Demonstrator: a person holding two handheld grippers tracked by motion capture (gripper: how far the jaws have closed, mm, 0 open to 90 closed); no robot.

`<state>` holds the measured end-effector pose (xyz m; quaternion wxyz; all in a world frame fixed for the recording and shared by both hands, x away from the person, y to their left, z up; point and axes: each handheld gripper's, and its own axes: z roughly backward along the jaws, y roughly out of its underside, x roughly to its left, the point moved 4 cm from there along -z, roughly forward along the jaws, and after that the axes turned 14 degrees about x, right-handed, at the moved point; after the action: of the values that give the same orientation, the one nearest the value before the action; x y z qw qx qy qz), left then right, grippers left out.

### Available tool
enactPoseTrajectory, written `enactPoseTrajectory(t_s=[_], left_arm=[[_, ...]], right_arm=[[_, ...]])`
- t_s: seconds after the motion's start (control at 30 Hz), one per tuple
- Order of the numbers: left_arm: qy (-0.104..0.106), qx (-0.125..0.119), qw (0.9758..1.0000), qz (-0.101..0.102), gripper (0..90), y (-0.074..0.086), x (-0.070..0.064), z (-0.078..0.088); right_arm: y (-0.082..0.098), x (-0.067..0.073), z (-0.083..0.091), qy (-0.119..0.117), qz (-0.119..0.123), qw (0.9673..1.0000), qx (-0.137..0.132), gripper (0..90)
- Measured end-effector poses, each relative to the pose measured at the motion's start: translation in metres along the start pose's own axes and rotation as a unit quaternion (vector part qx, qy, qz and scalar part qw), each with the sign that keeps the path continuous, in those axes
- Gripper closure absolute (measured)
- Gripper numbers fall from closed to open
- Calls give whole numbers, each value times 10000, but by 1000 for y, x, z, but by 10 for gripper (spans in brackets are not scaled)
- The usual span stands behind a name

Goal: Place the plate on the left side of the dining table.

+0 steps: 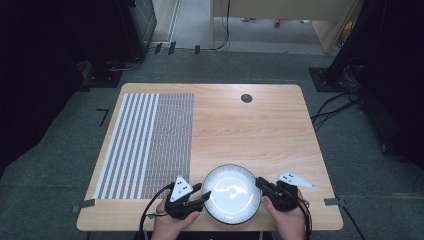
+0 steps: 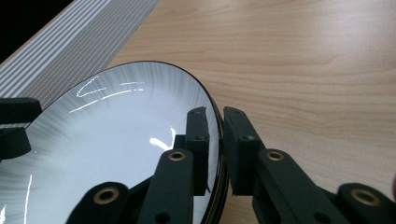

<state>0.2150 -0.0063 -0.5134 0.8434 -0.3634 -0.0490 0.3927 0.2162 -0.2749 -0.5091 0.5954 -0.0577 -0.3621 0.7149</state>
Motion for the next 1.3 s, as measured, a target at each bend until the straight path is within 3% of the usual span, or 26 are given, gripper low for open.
enactPoseTrajectory(t_s=[0.2, 0.5, 0.67, 1.0, 1.23, 1.27, 1.3], left_arm=[[117, 118, 9997, 171, 675, 1, 5, -1], [26, 124, 9997, 215, 672, 1, 3, -2], [29, 126, 9996, 247, 659, 2, 2, -3], [18, 193, 9996, 223, 642, 1, 3, -5], [-1, 185, 9995, 244, 620, 1, 5, -3], [20, 155, 9995, 275, 609, 1, 6, -3], [-8, 144, 9995, 294, 603, 0, 7, -1]], right_arm=[[1, 0, -1, 82, -96, 9999, 94, 857], [3, 9, -3, 413, -120, 9991, -55, 818], [3, 9, -5, 570, -149, 9982, -135, 873], [0, 2, -4, 132, -514, 9984, -201, 898], [0, 1, -2, 97, -529, 9984, -196, 900], [0, 2, 0, 127, -504, 9984, -240, 900], [-3, 3, 6, 328, -331, 9982, -387, 900]])
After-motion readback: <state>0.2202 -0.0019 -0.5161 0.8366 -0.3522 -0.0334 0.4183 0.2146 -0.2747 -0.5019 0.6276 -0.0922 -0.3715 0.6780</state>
